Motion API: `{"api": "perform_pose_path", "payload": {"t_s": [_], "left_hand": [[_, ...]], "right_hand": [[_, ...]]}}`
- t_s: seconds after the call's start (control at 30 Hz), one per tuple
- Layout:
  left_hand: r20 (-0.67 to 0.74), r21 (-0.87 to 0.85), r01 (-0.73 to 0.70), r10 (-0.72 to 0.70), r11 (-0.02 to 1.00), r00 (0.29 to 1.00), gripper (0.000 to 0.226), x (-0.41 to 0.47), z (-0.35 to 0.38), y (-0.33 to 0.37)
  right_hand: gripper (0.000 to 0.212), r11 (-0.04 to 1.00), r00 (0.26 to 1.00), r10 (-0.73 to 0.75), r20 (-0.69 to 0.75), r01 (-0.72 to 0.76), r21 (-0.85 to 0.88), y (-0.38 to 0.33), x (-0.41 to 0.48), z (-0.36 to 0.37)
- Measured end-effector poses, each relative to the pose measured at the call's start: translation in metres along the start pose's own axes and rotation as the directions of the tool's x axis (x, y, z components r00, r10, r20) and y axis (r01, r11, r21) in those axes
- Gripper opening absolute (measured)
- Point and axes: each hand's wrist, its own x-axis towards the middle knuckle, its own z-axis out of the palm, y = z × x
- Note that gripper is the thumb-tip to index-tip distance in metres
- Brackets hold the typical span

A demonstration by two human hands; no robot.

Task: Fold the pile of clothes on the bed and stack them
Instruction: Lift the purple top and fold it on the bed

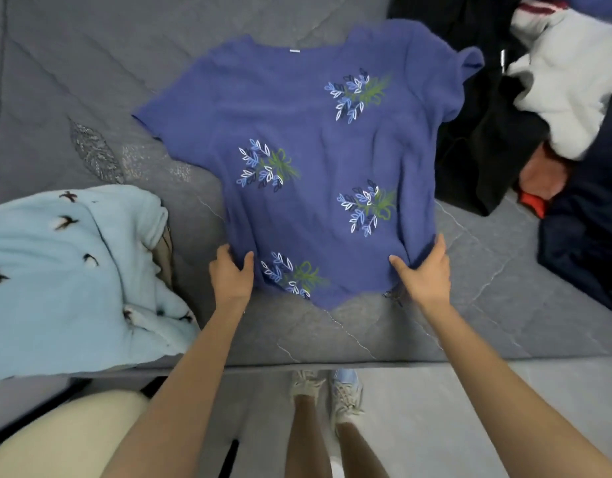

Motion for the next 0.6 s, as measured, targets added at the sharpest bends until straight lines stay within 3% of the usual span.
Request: {"api": "perform_pose_path", "payload": {"t_s": [0.1, 0.23, 0.37, 0.53, 0.6], "left_hand": [[0.024, -0.073, -0.05, 0.052, 0.996, 0.998, 0.01, -0.006, 0.0, 0.005], [-0.096, -0.203, -0.125, 0.107, 0.971, 0.99, 0.014, -0.025, -0.006, 0.008], [-0.261, -0.244, -0.215, 0.149, 0.946, 0.954, 0.026, -0.036, -0.025, 0.013], [-0.341, -0.25, -0.235, 0.141, 0.939, 0.929, 0.035, -0.024, -0.046, 0.02], [-0.351, -0.27, -0.214, 0.111, 0.939, 0.93, 0.025, -0.024, -0.047, 0.02]], "right_hand": [[0.065, 0.928, 0.988, 0.138, 0.063, -0.151, 0.34, 0.005, 0.006, -0.005], [0.014, 0.928, 0.991, 0.13, 0.023, -0.13, 0.35, 0.017, 0.002, -0.011], [0.035, 0.853, 0.999, 0.037, -0.023, -0.02, 0.521, 0.015, -0.015, -0.029], [0.019, 0.723, 0.999, 0.038, -0.015, -0.017, 0.691, 0.002, -0.013, -0.041], [0.02, 0.666, 0.996, 0.092, -0.002, -0.06, 0.744, -0.002, -0.008, -0.04]]}}
